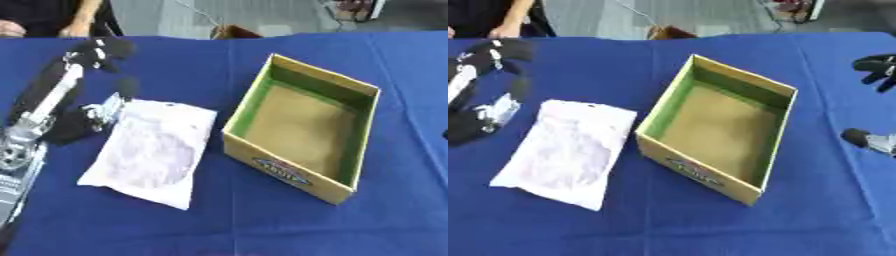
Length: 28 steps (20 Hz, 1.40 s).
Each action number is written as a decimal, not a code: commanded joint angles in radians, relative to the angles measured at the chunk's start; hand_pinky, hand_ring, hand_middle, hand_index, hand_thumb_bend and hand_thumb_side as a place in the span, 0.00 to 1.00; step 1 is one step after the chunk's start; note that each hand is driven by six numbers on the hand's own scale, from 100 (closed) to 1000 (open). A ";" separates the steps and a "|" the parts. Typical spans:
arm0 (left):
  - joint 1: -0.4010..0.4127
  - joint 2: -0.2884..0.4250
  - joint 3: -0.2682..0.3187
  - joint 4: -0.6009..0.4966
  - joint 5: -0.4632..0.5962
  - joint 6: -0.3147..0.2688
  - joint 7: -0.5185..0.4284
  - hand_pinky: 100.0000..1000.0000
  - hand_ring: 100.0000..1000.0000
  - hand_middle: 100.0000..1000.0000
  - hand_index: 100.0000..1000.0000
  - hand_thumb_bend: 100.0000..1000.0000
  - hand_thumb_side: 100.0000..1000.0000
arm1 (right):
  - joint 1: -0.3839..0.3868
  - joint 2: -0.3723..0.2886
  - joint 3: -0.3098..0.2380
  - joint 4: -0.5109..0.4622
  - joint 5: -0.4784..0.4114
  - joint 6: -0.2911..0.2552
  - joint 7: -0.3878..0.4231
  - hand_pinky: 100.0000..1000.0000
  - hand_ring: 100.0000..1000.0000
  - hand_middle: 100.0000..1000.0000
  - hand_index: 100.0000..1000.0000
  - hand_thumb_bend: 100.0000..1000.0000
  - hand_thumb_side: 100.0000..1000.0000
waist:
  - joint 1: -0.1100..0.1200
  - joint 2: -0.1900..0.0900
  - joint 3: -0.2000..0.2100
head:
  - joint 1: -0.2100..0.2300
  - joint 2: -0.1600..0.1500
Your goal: Pick up objects on the table and place them in the box.
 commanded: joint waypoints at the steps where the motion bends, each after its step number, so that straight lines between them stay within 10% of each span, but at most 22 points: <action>1: -0.015 0.135 -0.053 -0.013 -0.116 -0.055 -0.060 0.75 0.82 0.85 0.89 0.47 0.85 | -0.016 -0.030 -0.013 -0.007 0.003 0.000 0.003 0.62 0.73 0.87 0.92 0.58 0.61 | 0.000 -0.015 -0.004 | 0.012 0.000; 28: -0.159 0.162 -0.151 0.057 -0.008 -0.079 -0.203 0.65 0.74 0.85 0.89 0.44 0.89 | -0.024 -0.028 -0.007 -0.006 0.002 0.000 0.010 0.62 0.73 0.87 0.92 0.60 0.60 | -0.004 -0.015 -0.016 | 0.031 0.000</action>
